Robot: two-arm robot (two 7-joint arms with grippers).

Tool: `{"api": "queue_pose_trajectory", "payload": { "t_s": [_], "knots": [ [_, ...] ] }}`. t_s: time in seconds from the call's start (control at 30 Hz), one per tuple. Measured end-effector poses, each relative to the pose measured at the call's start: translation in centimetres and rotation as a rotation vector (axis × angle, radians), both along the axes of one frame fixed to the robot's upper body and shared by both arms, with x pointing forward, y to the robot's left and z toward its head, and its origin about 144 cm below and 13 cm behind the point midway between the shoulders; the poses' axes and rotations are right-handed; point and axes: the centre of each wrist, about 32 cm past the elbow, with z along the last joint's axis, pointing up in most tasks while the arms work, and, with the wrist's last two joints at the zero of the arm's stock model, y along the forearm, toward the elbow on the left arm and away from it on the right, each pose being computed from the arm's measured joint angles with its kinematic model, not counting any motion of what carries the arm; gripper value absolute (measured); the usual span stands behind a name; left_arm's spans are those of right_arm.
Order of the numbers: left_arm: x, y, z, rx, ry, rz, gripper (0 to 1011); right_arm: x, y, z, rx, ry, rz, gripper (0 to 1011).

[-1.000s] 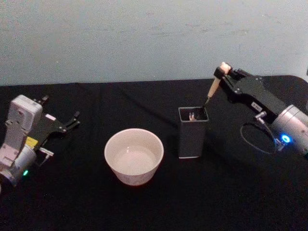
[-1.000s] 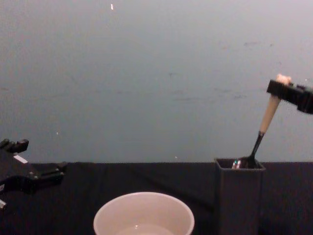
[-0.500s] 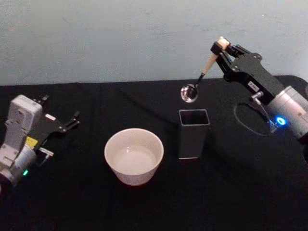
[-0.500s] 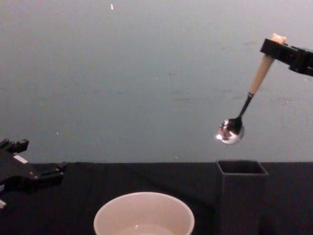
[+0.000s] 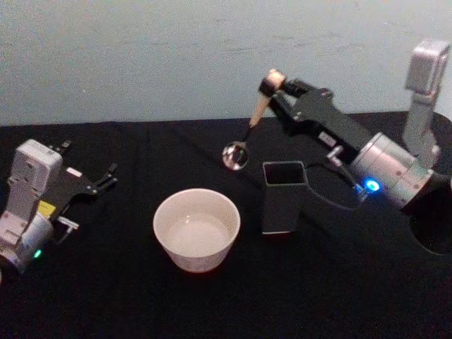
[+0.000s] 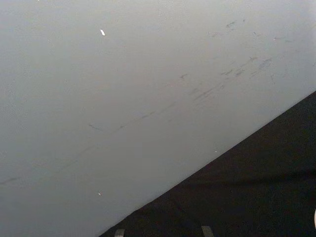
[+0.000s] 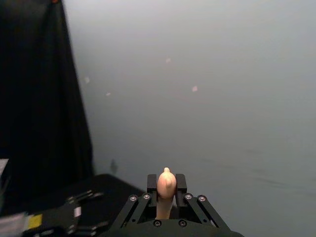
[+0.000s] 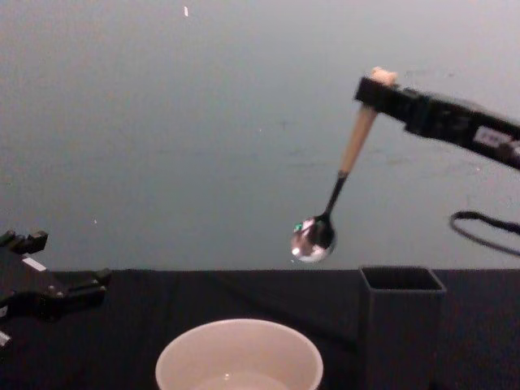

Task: Pick up the stirring spoon with one hand, stir inside the cup, then place it back in its original position.

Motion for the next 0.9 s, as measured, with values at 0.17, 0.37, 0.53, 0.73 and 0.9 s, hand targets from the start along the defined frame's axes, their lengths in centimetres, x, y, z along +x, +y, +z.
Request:
{"api": "queue_pose_trajectory", "payload": {
  "t_s": [0.17, 0.37, 0.53, 0.73, 0.9],
  "knots": [
    [0.0, 0.0, 0.0, 0.000, 0.000, 0.000, 1001, 0.0, 1.1, -0.4, -0.028, 0.003, 0.055, 214],
    [0.0, 0.0, 0.0, 0.000, 0.000, 0.000, 1001, -0.1, 1.9, -1.3, -0.079, 0.015, 0.108, 214],
    [0.0, 0.0, 0.0, 0.000, 0.000, 0.000, 1001, -0.2, 2.4, -2.1, -0.135, 0.009, 0.146, 214],
    [0.0, 0.0, 0.0, 0.000, 0.000, 0.000, 1001, -0.3, 2.8, -3.0, -0.192, 0.003, 0.183, 214],
    [0.0, 0.0, 0.0, 0.000, 0.000, 0.000, 1001, -0.5, 3.2, -3.5, -0.222, 0.002, 0.214, 214]
  ]
}}
